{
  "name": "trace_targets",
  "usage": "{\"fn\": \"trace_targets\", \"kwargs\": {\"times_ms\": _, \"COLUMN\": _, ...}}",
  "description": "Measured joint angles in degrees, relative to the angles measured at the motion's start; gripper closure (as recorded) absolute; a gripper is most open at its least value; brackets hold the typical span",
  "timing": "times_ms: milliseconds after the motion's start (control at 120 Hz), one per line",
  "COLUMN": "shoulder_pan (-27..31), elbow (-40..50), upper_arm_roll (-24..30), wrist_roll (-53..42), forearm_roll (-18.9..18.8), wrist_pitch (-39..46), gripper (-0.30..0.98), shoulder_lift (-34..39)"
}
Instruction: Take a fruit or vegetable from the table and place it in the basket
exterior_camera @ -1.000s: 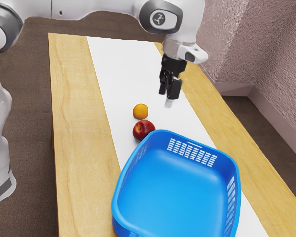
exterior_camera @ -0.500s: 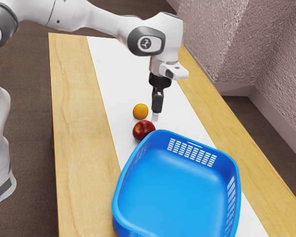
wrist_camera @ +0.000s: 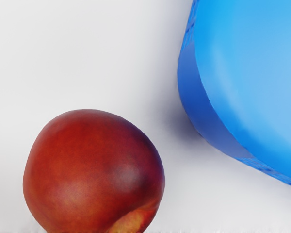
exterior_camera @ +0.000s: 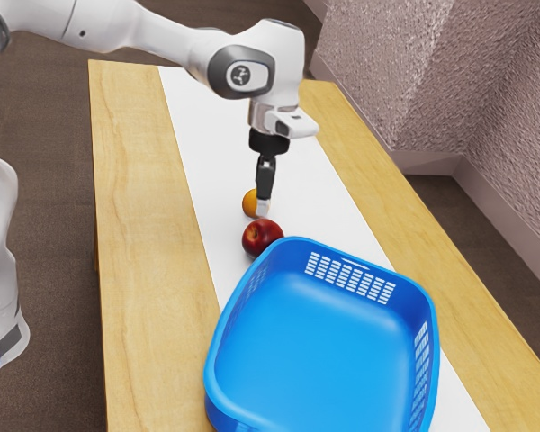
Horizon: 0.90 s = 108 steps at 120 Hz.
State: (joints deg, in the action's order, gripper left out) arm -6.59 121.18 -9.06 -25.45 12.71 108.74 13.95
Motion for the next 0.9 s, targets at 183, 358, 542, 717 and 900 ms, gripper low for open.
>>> {"fn": "trace_targets", "kwargs": {"times_ms": 183, "shoulder_pan": 0.1, "elbow": 0.4, "upper_arm_roll": -0.5, "wrist_roll": -1.1, "forearm_roll": 0.1, "wrist_pitch": 0.2, "gripper": 0.00, "shoulder_lift": -0.6}}
{"fn": "trace_targets", "kwargs": {"times_ms": 358, "shoulder_pan": -0.1, "elbow": -0.1, "upper_arm_roll": -0.6, "wrist_roll": -1.9, "forearm_roll": 0.9, "wrist_pitch": 1.6, "gripper": 0.00, "shoulder_lift": -3.9}}
{"fn": "trace_targets", "kwargs": {"times_ms": 542, "shoulder_pan": 0.4, "elbow": -0.2, "upper_arm_roll": -0.7, "wrist_roll": -2.6, "forearm_roll": 1.8, "wrist_pitch": 2.5, "gripper": 0.00, "shoulder_lift": -5.5}}
{"fn": "trace_targets", "kwargs": {"times_ms": 717, "shoulder_pan": 0.5, "elbow": -0.9, "upper_arm_roll": -0.7, "wrist_roll": -3.2, "forearm_roll": 2.5, "wrist_pitch": 3.0, "gripper": 0.00, "shoulder_lift": -7.3}}
{"fn": "trace_targets", "kwargs": {"times_ms": 900, "shoulder_pan": 0.3, "elbow": -1.5, "upper_arm_roll": -0.7, "wrist_roll": -3.6, "forearm_roll": 3.0, "wrist_pitch": 3.4, "gripper": 0.00, "shoulder_lift": -8.4}}
